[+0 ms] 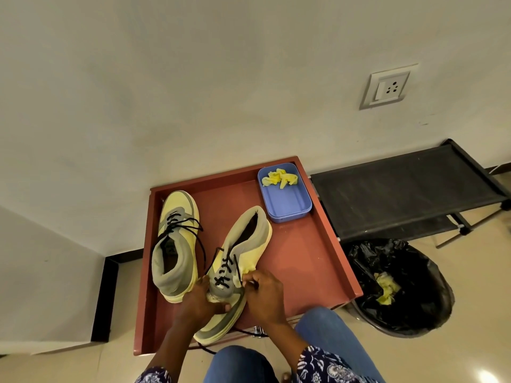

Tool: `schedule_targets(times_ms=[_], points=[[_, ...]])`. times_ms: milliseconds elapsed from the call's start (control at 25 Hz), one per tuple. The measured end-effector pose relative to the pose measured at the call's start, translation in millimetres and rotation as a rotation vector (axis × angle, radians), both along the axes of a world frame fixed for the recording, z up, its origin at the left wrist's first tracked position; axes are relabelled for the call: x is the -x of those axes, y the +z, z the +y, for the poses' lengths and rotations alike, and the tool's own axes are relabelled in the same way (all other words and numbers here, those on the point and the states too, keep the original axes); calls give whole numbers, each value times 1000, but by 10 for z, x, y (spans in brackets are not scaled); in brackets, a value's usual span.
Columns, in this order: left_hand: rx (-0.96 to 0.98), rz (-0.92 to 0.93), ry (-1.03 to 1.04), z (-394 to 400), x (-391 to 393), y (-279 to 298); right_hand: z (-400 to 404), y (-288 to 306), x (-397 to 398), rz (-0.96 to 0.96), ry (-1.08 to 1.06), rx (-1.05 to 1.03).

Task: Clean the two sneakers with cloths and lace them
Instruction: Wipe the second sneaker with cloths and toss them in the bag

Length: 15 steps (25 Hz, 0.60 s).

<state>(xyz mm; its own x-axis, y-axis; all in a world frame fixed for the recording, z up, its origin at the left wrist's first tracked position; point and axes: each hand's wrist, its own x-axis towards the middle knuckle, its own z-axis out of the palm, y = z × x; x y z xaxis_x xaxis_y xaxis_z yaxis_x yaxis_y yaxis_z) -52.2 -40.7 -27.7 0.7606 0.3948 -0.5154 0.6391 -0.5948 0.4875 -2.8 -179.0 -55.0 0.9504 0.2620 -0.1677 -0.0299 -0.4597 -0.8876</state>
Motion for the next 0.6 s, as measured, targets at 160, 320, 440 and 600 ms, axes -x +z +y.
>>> schedule_targets(times_ms=[160,320,440,600], points=[[6,-5,-10,0,-3,4,-82,-97,-66,151,-24,2],[9,3,-6,8,5,-14,-33,-119,-312,239,-82,45],[-6,9,-15,0,-4,-21,27,-148,-599,304,-205,38],[-23,41,-15,20,-11,-55,45,-151,-989,367,-423,-15]])
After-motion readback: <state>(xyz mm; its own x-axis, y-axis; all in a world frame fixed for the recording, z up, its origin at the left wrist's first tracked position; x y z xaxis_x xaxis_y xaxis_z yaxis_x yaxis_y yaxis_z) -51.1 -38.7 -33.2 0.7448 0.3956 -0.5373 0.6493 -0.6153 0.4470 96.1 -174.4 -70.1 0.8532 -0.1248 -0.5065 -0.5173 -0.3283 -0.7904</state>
